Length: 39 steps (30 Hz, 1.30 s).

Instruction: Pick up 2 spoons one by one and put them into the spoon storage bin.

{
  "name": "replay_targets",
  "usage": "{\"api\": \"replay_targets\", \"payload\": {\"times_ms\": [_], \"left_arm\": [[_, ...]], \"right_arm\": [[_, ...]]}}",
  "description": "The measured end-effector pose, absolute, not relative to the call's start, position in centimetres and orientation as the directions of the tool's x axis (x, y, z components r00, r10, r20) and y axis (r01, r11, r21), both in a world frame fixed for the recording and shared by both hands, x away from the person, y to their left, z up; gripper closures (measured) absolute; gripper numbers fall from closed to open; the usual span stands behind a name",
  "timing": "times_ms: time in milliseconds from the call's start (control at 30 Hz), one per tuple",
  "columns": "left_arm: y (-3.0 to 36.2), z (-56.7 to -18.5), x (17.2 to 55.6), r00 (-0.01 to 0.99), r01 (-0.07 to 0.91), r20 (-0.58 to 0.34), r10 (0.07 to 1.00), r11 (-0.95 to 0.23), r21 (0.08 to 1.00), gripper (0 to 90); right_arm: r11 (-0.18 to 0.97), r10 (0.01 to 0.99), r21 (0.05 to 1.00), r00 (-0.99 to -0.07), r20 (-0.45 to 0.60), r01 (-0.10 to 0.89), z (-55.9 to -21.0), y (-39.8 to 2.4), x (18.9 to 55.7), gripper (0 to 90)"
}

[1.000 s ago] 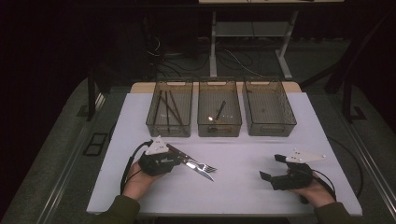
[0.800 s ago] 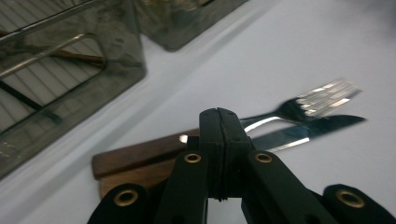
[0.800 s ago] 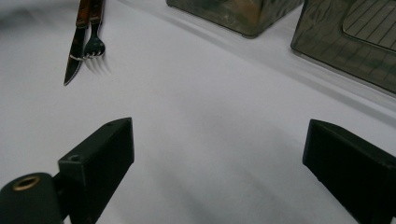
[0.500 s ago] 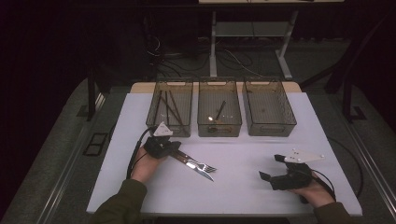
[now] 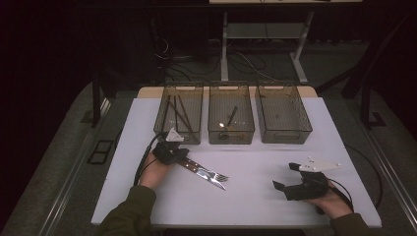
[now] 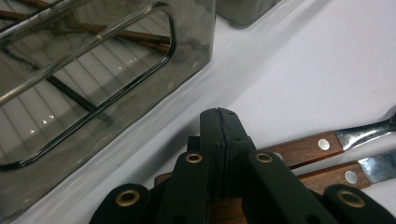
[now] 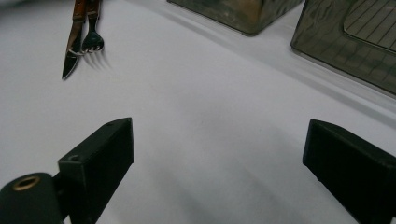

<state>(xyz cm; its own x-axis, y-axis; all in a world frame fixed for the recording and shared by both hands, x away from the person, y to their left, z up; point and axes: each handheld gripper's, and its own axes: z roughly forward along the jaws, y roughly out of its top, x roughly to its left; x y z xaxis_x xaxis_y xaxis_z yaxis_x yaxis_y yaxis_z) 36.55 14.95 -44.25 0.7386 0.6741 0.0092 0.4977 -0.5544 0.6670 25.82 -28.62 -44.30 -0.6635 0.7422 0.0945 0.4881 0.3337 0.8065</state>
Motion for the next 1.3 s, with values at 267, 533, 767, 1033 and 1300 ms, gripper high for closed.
{"api": "replay_targets", "payload": {"times_ms": [267, 533, 767, 1033, 1300], "left_arm": [[14.9, -44.2, 36.3, 0.748, 0.497, 0.012, 0.663, -0.573, 0.652, 89.4], [15.0, -44.1, 35.6, 0.755, 0.499, 0.005, 0.656, -0.579, 0.644, 89.5], [15.3, -44.0, 35.2, 0.773, 0.49, 0.003, 0.635, -0.6, 0.633, 89.4], [15.6, -43.9, 34.2, 0.786, 0.493, -0.018, 0.618, -0.608, 0.623, 89.4], [15.6, -43.8, 33.1, 0.798, 0.49, -0.031, 0.602, -0.617, 0.616, 89.4]], "right_arm": [[0.334, 0.743, 0.807, -0.663, 0.094, 0.488, -44.2, -28.7, 25.8, 8.9], [0.335, 0.742, 0.806, -0.664, 0.094, 0.488, -44.2, -28.6, 25.8, 8.8], [0.335, 0.742, 0.806, -0.664, 0.093, 0.488, -44.2, -28.6, 25.8, 8.8], [0.335, 0.743, 0.806, -0.663, 0.092, 0.488, -44.2, -28.7, 25.8, 8.8], [0.335, 0.743, 0.807, -0.663, 0.091, 0.486, -44.2, -28.7, 25.8, 8.8]]}}
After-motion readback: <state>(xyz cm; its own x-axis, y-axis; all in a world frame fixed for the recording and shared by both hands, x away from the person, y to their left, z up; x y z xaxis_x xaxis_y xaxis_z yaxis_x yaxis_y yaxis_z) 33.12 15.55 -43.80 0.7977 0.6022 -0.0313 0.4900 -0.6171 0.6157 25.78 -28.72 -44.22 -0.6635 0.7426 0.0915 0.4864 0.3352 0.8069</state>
